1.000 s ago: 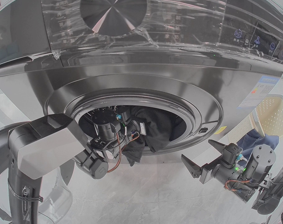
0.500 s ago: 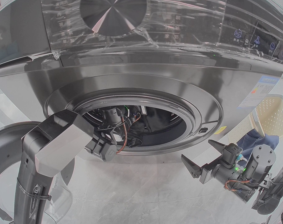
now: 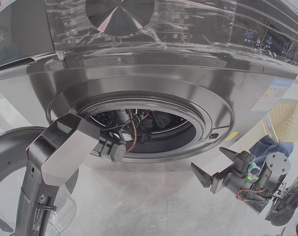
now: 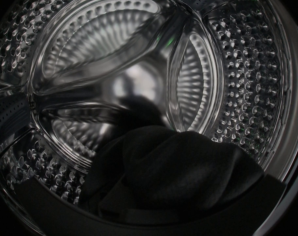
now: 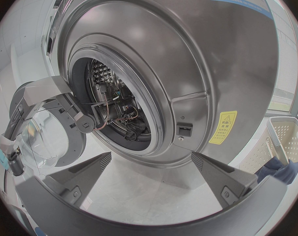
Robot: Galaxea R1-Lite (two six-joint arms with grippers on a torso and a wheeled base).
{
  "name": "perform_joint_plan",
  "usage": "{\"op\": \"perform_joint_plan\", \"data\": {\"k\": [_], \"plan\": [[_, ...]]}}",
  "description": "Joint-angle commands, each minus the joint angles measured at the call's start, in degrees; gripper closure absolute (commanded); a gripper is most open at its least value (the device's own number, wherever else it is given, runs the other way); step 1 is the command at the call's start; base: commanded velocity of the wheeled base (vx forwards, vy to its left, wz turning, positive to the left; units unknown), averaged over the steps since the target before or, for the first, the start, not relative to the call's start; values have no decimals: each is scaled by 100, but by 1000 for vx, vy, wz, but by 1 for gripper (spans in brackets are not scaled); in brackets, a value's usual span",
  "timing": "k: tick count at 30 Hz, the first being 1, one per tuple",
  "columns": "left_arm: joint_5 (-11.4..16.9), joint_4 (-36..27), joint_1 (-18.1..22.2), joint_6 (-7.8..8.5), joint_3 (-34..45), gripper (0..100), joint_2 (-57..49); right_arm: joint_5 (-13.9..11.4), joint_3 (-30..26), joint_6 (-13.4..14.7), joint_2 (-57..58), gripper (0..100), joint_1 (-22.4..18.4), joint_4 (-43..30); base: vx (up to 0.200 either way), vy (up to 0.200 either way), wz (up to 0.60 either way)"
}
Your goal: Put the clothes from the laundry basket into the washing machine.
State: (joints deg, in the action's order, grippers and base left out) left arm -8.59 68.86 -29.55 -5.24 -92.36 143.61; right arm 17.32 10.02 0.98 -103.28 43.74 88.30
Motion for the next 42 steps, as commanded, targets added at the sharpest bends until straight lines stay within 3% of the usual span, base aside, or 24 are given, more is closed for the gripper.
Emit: {"op": "perform_joint_plan", "data": {"k": [1,5,8,16,24,25,29,36,42], "plan": [[-2,13,-33,-3,86,0,-26,-1,-9,8,-17,0,3,3,0,0,0],[-63,-13,-60,-30,280,0,-78,-1,-9,8,-26,0,3,3,0,0,0],[-63,-242,-68,-38,930,0,-351,-1,-44,-1,-26,0,3,3,0,0,0],[297,-506,-68,-30,2002,0,-544,-1,-53,-1,-43,0,12,3,0,0,0],[332,-813,-77,-38,1958,0,-430,-1,-88,-10,-52,0,12,3,0,0,0],[332,-831,-77,-47,1897,100,-412,-1,-88,-10,-52,0,12,3,0,0,0],[253,-892,-68,-153,1369,100,-210,-1,-88,-1,-61,0,12,3,0,0,0],[-160,-831,-24,-671,104,100,177,-1,-88,-1,-61,0,12,3,0,0,0],[-257,-769,-7,-741,-274,100,221,-1,-88,8,-87,0,12,3,0,0,0]]}}
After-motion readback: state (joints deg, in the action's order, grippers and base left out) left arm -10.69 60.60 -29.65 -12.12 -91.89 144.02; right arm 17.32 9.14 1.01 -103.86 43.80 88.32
